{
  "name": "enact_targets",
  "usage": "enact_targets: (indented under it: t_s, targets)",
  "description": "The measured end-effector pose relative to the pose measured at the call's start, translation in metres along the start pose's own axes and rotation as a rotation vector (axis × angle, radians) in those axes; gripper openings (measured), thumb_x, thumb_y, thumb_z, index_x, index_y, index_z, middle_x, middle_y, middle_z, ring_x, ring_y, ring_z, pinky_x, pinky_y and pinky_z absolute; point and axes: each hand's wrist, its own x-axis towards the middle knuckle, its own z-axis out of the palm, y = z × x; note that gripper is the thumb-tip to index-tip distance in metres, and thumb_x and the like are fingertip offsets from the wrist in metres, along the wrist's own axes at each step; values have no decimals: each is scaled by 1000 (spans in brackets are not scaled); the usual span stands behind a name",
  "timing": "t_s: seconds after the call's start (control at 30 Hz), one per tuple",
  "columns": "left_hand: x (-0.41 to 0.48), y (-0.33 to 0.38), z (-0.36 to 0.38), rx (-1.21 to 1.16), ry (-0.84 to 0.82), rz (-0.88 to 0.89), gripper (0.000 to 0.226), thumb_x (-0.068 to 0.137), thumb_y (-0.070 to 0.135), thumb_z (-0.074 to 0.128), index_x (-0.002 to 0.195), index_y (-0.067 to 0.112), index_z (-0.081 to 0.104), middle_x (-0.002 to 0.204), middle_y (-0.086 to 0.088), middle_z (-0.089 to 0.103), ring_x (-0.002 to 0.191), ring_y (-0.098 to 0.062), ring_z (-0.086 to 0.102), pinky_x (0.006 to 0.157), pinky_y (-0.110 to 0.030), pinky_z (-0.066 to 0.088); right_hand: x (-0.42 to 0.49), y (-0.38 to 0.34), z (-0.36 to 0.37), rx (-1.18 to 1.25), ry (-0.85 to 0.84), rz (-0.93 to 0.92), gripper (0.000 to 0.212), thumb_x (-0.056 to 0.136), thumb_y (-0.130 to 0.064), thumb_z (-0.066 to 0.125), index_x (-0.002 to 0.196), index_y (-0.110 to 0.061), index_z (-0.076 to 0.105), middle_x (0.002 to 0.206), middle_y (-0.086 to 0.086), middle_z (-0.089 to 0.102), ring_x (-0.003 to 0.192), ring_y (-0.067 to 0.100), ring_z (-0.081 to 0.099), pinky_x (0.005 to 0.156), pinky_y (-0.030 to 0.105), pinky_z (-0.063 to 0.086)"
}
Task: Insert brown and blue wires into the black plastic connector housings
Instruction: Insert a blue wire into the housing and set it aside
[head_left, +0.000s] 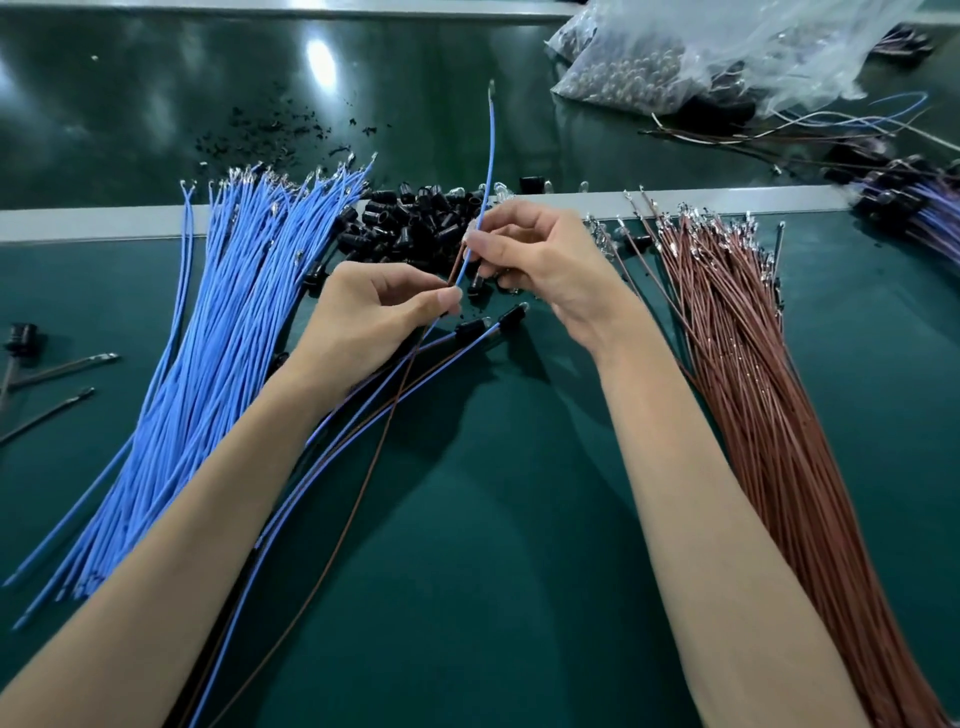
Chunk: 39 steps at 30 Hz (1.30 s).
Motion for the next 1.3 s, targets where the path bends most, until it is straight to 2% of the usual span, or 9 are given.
enact_targets:
  t_s: [0.1,0.2,0.3,0.4,0.5,0.63,0.87,1.07,1.3]
  targets:
    - [0,8,1,116,41,81,8,84,21,72,88,15,75,82,-9,74,78,-19,66,79,-37,53,-2,2,-3,-67,-109,-8,18,83,-9,72,73,-22,66,69,-8,68,61,1,59,58,13,44]
    - [-2,10,5,206,40,111,8,85,23,71,85,16,75,76,-8,72,68,-18,62,69,-37,51,-5,4,-8,-73,-181,0,14,83,-7,71,80,-20,70,75,-4,69,64,1,59,60,14,44]
    - [-1,7,5,249,35,67,8,84,22,72,85,15,74,75,-8,73,72,-21,70,72,-34,53,-4,4,-11,46,-81,-7,12,86,-8,67,87,-20,68,80,-4,71,64,3,61,59,14,46]
    - [0,5,5,251,35,48,9,83,21,73,86,12,75,74,-7,72,63,-5,68,68,-20,52,-2,6,-11,33,-9,-25,9,84,-3,68,81,-9,62,72,-5,71,59,3,61,57,14,46]
    - [1,3,3,222,61,34,5,81,19,74,78,22,73,74,-5,73,70,-11,71,76,-30,55,-4,7,-9,-25,-63,2,8,81,-2,71,83,-2,64,66,-7,70,60,3,63,58,14,47]
    - [1,2,1,256,45,58,12,81,19,74,74,29,71,72,-2,73,74,-18,71,80,-39,57,-5,4,-10,-96,-103,25,9,83,-11,72,76,-14,67,71,-1,70,64,4,63,60,13,46]
    - [1,4,-6,315,31,126,5,80,24,75,80,28,72,72,-3,72,75,-27,69,78,-44,55,-1,0,-11,-67,110,-23,22,83,-12,72,69,-19,57,62,-9,67,58,2,59,54,12,42]
    - [-1,6,-2,309,18,136,2,82,23,74,84,23,74,74,-2,73,73,-17,69,73,-29,53,-4,0,-4,-225,-116,44,14,83,-15,72,71,-20,65,67,-5,67,64,3,59,59,14,42]
    - [0,8,-4,325,17,179,7,82,23,75,81,28,70,71,-2,71,71,-19,68,72,-33,54,-2,-4,-4,-216,20,-22,14,81,-13,74,71,-17,65,61,-4,63,58,3,56,57,14,42]
